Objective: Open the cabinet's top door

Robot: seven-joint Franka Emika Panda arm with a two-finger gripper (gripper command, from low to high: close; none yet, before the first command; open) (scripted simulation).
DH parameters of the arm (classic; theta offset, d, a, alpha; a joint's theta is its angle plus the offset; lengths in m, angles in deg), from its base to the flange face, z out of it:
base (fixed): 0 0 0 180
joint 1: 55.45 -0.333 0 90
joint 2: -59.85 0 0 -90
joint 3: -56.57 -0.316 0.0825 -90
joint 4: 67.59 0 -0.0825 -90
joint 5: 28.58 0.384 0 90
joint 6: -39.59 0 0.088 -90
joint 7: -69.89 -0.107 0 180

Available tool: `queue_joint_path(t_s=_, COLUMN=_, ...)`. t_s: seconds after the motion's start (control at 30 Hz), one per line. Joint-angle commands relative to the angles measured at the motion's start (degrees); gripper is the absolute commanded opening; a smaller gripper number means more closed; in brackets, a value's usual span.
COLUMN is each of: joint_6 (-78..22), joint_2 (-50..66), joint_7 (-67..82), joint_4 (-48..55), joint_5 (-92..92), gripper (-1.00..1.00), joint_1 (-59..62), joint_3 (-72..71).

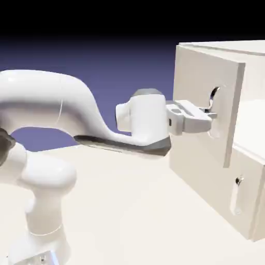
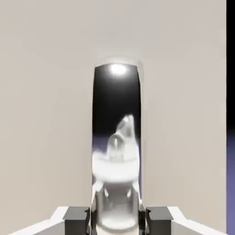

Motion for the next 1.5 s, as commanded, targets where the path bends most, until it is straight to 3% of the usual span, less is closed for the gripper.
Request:
queue_joint_path(t_s=0.0, joint_6=-0.7, joint_2=-0.2, joint_7=0.0, joint_4=-1.4, joint_5=1.4, gripper=-1.00, joint_1=2.1, joint_3=-2.1)
queue_joint_path(t_s=0.4, joint_6=-4.3, joint_2=-6.1, joint_7=1.1, joint_4=-14.6, joint_5=19.6, gripper=-1.00, joint_1=24.1, joint_3=-27.0)
queue_joint_path(t_s=0.77, joint_6=2.1, joint_2=-13.7, joint_7=1.5, joint_4=-20.5, joint_5=37.5, gripper=-1.00, joint_1=43.4, joint_3=-49.4)
queue_joint_path(t_s=1.1, joint_6=-5.5, joint_2=-25.7, joint_7=16.3, joint_4=-27.0, joint_5=62.4, gripper=-1.00, joint_1=40.6, joint_3=-60.3)
queue_joint_path(t_s=1.47, joint_6=-25.9, joint_2=-31.1, joint_7=25.9, joint_4=-27.1, joint_5=89.7, gripper=-1.00, joint_1=29.3, joint_3=-78.8)
